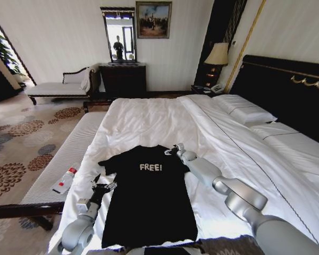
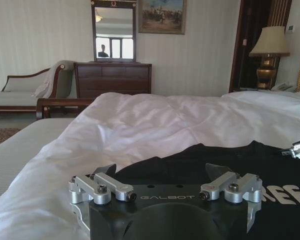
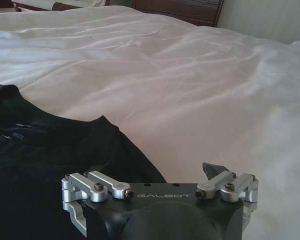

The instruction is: Fold the clothes on the bed.

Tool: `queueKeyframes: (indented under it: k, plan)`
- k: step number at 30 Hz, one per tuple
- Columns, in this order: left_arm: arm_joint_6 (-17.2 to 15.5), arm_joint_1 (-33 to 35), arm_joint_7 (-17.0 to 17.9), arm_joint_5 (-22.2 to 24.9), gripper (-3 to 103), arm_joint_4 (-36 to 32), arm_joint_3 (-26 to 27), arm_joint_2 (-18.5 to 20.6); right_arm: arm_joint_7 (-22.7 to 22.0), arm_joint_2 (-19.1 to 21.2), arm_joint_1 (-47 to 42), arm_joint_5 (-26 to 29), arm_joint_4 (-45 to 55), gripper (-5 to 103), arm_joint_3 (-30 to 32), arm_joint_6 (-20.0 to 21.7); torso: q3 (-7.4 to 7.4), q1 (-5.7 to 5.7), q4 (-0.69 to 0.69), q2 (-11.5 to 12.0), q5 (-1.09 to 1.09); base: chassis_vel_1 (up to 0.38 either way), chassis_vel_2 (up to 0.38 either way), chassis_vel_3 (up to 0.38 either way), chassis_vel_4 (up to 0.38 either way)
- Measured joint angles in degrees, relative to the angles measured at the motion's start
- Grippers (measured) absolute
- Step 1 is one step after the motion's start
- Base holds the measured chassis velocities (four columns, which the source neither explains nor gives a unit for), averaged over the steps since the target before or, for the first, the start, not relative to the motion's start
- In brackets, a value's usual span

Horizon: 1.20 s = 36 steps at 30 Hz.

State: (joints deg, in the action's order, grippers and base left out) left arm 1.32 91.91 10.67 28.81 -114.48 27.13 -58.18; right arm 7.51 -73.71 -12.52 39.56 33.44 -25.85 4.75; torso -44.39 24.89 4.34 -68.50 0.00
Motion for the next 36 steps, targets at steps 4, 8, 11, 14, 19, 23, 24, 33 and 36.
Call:
queueKeyframes:
  k: [4,8,11,14,19,23,24,33,36]
  plan:
    - [0.0,-0.1,0.0,0.3,100,-0.2,0.2,0.3,0.0,-0.8,0.5,0.0,-1.4,98,0.0,0.1,0.00,0.00,-0.01,0.0,0.00,0.000,0.000,0.000,0.000]
    - [0.0,0.1,0.0,0.3,100,-0.4,0.6,0.3,0.4,-1.1,0.6,0.0,-2.8,86,0.0,0.2,0.00,0.00,0.02,0.0,0.00,0.000,0.000,0.000,0.000]
    - [0.2,0.4,0.0,0.3,100,-0.4,1.0,0.3,0.8,-1.0,0.7,0.0,-2.9,70,0.0,0.2,0.00,0.00,0.00,0.0,0.00,0.000,0.000,0.000,0.000]
    - [0.4,0.4,-0.1,0.3,100,-0.2,1.0,0.2,1.0,-0.8,0.7,0.0,-2.7,65,-0.1,0.3,0.00,0.00,0.01,0.0,0.00,0.000,0.000,0.000,0.000]
    - [1.1,-0.1,-0.2,0.0,100,0.5,1.2,0.2,2.0,-0.4,0.7,-0.4,-1.2,37,-1.5,0.4,0.00,0.00,0.01,0.0,0.00,0.000,0.000,0.000,0.000]
    - [1.3,-0.6,-0.2,0.2,100,0.8,1.9,0.7,2.2,-0.3,0.7,-0.5,-0.3,21,-2.3,0.4,0.00,0.00,0.01,0.0,0.01,0.000,0.000,0.000,0.000]
    - [1.3,-0.7,-0.2,0.4,100,0.8,2.0,0.8,2.2,-0.3,0.7,-0.5,-0.3,16,-2.4,0.4,0.00,0.00,0.01,0.0,0.00,0.000,0.000,0.000,0.000]
    - [1.3,-0.7,-0.2,0.8,100,0.5,2.2,0.8,2.4,-0.4,1.1,-0.5,-0.6,1,-3.0,-0.2,0.00,0.00,0.01,0.0,0.00,0.000,0.000,0.000,0.000]
    - [1.3,-0.6,-0.2,0.9,100,0.5,2.2,0.7,2.6,-0.4,1.3,-2.4,-0.8,0,-3.3,-2.7,0.00,0.00,0.01,0.0,0.00,0.000,0.000,0.000,0.000]
